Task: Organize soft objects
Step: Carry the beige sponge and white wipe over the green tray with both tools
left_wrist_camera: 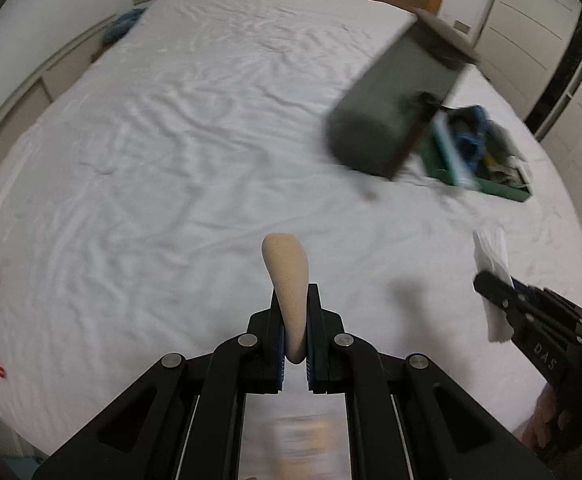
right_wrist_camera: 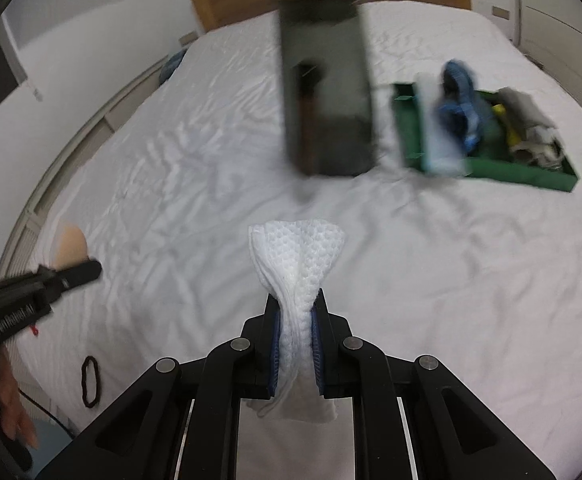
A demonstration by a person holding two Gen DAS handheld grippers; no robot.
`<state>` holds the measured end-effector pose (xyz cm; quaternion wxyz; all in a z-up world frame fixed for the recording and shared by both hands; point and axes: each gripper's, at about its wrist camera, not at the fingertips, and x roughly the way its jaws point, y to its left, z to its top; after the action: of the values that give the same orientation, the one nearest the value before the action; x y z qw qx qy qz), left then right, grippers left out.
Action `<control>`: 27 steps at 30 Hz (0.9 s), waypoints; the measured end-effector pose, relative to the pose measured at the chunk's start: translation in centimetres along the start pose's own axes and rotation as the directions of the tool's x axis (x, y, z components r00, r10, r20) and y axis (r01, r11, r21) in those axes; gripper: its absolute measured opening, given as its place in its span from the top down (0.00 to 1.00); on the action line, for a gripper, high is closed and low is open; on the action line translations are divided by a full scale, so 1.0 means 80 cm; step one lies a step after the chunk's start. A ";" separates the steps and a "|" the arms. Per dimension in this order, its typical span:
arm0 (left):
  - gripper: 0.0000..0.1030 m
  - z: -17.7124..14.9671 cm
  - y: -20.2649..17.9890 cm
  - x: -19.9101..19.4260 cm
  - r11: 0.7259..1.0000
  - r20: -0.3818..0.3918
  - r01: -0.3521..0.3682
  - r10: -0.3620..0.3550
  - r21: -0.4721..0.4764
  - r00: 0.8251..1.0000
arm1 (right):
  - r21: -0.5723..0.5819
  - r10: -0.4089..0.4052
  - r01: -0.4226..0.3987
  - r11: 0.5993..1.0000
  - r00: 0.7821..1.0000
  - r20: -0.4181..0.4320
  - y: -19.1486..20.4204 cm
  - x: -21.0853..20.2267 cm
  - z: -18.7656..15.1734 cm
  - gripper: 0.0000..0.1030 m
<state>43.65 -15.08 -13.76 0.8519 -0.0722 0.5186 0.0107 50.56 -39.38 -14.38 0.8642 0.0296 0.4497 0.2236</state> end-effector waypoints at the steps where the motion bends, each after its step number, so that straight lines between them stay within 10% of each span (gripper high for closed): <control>1: 0.94 0.003 -0.018 0.001 1.000 0.000 0.011 -0.011 0.008 1.000 | 0.001 -0.009 0.009 1.000 1.000 0.011 -0.018 -0.012 0.007 0.88; 15: 0.94 0.121 -0.255 0.039 0.972 0.083 0.226 -0.231 0.066 0.969 | -0.009 -0.130 0.132 0.991 0.984 0.122 -0.204 -0.089 0.119 0.88; 27: 0.94 0.239 -0.340 0.106 0.978 0.190 0.181 -0.199 0.107 0.961 | 0.033 -0.149 0.146 0.989 0.975 0.165 -0.268 -0.029 0.200 0.87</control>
<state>66.97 -39.92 -9.62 0.8992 -0.0824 0.4209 -0.0870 69.78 -57.18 -8.54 0.9128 0.0239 0.3789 0.1509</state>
